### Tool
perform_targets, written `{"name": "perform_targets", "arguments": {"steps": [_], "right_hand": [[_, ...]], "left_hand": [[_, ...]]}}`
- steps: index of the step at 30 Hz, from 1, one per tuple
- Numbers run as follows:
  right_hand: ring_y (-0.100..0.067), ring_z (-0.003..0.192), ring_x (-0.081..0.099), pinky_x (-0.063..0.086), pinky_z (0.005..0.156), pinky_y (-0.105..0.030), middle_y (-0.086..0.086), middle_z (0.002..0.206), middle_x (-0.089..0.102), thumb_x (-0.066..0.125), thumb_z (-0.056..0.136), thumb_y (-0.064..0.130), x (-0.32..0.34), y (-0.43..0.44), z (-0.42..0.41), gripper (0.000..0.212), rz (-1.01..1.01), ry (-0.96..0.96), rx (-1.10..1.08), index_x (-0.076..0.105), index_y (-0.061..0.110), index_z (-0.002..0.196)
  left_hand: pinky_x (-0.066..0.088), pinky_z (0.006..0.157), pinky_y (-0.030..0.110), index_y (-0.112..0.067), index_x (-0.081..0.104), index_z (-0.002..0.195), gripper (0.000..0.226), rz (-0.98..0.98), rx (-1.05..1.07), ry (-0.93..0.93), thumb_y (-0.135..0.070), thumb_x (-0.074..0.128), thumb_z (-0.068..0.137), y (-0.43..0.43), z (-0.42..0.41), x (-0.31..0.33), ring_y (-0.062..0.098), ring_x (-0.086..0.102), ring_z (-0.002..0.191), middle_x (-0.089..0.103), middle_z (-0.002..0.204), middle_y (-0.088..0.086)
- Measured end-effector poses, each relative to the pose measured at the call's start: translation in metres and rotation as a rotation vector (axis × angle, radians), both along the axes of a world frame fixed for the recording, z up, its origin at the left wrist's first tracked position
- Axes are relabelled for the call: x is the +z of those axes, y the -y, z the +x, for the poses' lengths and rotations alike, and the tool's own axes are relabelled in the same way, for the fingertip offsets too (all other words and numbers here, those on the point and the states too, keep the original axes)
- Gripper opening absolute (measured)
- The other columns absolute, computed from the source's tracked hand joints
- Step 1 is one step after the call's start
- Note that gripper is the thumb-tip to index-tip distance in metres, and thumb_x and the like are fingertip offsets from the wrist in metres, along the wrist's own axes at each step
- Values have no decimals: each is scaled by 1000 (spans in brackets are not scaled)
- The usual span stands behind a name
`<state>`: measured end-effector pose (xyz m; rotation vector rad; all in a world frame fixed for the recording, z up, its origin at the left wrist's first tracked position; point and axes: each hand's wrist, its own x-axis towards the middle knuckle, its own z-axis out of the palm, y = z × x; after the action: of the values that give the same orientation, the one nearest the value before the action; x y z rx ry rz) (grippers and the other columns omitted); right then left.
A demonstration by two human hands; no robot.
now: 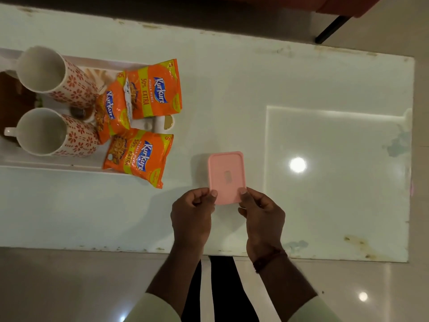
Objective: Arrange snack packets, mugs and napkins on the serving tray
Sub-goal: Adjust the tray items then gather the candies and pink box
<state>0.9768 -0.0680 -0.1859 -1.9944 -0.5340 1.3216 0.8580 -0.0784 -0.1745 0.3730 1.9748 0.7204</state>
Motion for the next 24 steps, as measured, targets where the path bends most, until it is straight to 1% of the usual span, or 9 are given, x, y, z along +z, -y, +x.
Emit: {"name": "perform_targets", "arguments": {"steps": [2,5,8,11,13,18,20,22,24], "right_hand": [[-9,71,73,59,60,-22,7,83,78,79,80,25,-1,0,-2,8,9,9,-22,79,27,87],[-11,70,73,60,65,-28,3,81,78,79,80,20,10,-3,-4,10,-62,-35,-52,79,20,90],[-11,67,72,61,72,-33,0,77,78,79,80,17,22,-9,-3,15,-133,-89,-28,79,11,94],[-14,68,74,60,70,-30,1,75,78,78,80,17,26,-17,-11,4,-134,-121,2,80,19,83],[-15,69,75,60,69,-30,2,74,78,78,81,17,25,-23,-21,9,-113,-118,10,78,25,76],[-13,68,74,61,70,-29,5,72,77,78,82,19,15,-32,-41,11,-67,-89,20,76,29,77],[-13,66,73,61,69,-30,7,69,76,77,82,19,11,-32,-47,14,-67,-63,19,75,31,74],[-13,64,73,61,69,-32,8,67,76,77,82,18,9,-34,-50,15,-73,-50,-2,75,31,74],[-12,62,72,61,68,-32,8,66,75,77,82,20,6,-33,-52,13,-70,-29,-16,75,31,75]], "left_hand": [[62,77,42,-20,72,97,16,-4,13,13,-29,73,84,-2,1,-1,14,73,77,76,89,-2],[61,78,43,-13,74,99,21,-24,2,-12,-28,73,84,-4,3,12,20,73,80,77,92,6],[60,81,42,-10,75,102,25,-37,6,-19,-27,73,84,-8,1,27,21,72,83,77,91,5],[59,81,36,-11,74,102,24,-4,32,-79,-29,69,87,-17,-5,31,19,70,85,76,94,2],[58,82,34,-15,72,102,19,32,47,-132,-29,67,89,-24,-10,31,19,70,88,75,98,2],[58,88,39,-13,71,111,23,87,62,-238,-24,62,93,-34,-19,21,21,68,97,73,108,5],[56,84,29,-14,71,112,23,100,49,-312,-22,60,94,-31,-19,16,14,65,97,73,111,4],[45,74,10,-14,71,114,24,113,24,-394,-20,61,93,-26,-16,13,6,59,93,73,112,3],[33,69,2,-12,71,114,25,108,1,-445,-20,63,92,-24,-13,11,4,57,90,73,111,4]]}}
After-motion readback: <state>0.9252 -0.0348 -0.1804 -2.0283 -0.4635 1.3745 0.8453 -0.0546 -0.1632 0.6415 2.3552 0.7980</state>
